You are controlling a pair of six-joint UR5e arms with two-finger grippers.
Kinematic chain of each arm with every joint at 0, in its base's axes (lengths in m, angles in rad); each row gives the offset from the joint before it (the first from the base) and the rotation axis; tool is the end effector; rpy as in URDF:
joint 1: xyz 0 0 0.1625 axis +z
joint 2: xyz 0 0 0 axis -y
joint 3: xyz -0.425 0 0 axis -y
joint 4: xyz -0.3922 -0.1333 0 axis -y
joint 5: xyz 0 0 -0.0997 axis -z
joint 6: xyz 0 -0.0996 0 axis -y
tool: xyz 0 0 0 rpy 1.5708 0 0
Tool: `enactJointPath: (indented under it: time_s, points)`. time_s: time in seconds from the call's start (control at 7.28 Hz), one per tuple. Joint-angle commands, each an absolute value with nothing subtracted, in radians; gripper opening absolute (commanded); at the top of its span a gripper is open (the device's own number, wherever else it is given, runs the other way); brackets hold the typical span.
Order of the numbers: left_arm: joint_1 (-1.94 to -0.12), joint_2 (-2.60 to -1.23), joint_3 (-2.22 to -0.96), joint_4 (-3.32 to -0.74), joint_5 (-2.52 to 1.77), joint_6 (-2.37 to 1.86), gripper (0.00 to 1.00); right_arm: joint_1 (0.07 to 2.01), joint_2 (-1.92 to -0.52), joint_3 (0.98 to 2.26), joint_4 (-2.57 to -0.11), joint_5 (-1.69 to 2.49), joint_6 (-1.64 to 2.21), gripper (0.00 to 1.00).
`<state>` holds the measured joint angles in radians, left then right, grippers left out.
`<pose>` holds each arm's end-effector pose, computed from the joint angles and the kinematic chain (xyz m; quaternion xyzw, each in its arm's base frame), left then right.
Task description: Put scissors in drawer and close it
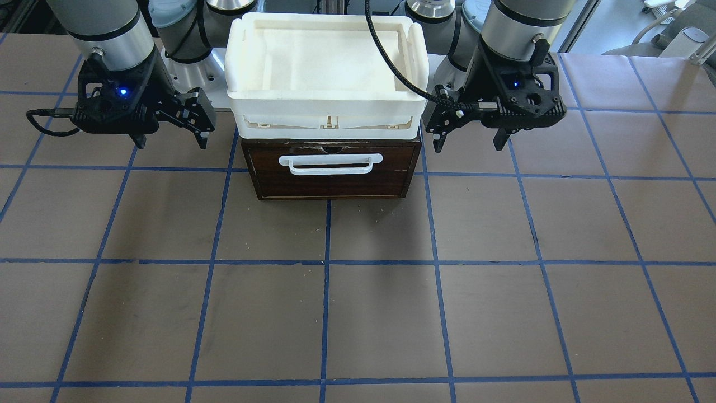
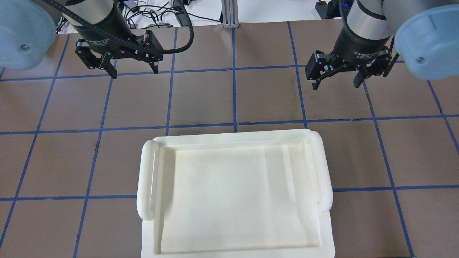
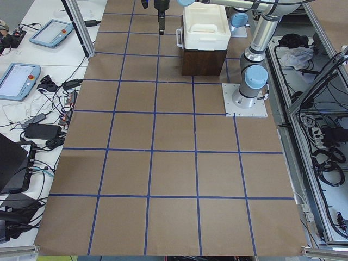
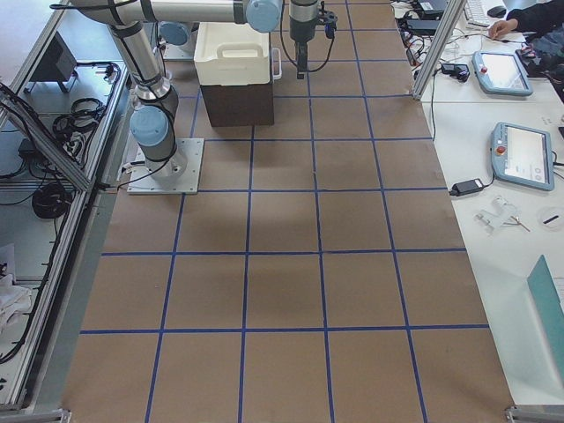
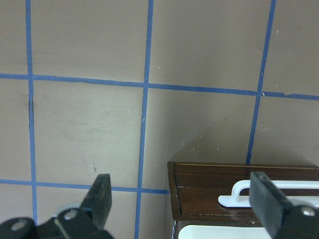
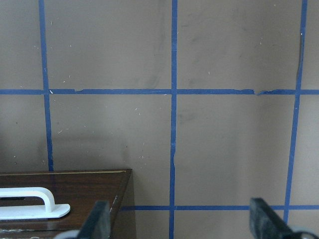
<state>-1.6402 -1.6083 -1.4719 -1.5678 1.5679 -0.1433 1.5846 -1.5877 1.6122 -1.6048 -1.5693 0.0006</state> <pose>-0.1689 -0.5028 0.5183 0.0369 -0.9988 0.0319 0.0049 0.1401 -0.4837 0.4792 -0.0066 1.0000 -0.0047 0.0008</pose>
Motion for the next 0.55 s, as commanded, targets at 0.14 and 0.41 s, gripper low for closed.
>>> enactJointPath:
  time_s: [0.14,0.41]
  points:
    - [-1.64,-1.603,-1.474,-1.572,1.569,-0.138,1.0,1.585,-1.588,1.612,-1.605,-1.571,-0.002,1.0]
    - [-1.64,-1.601,-1.48,-1.569,1.568,-0.14,1.0,1.585,-1.588,1.612,-1.603,-1.571,-0.002,1.0]
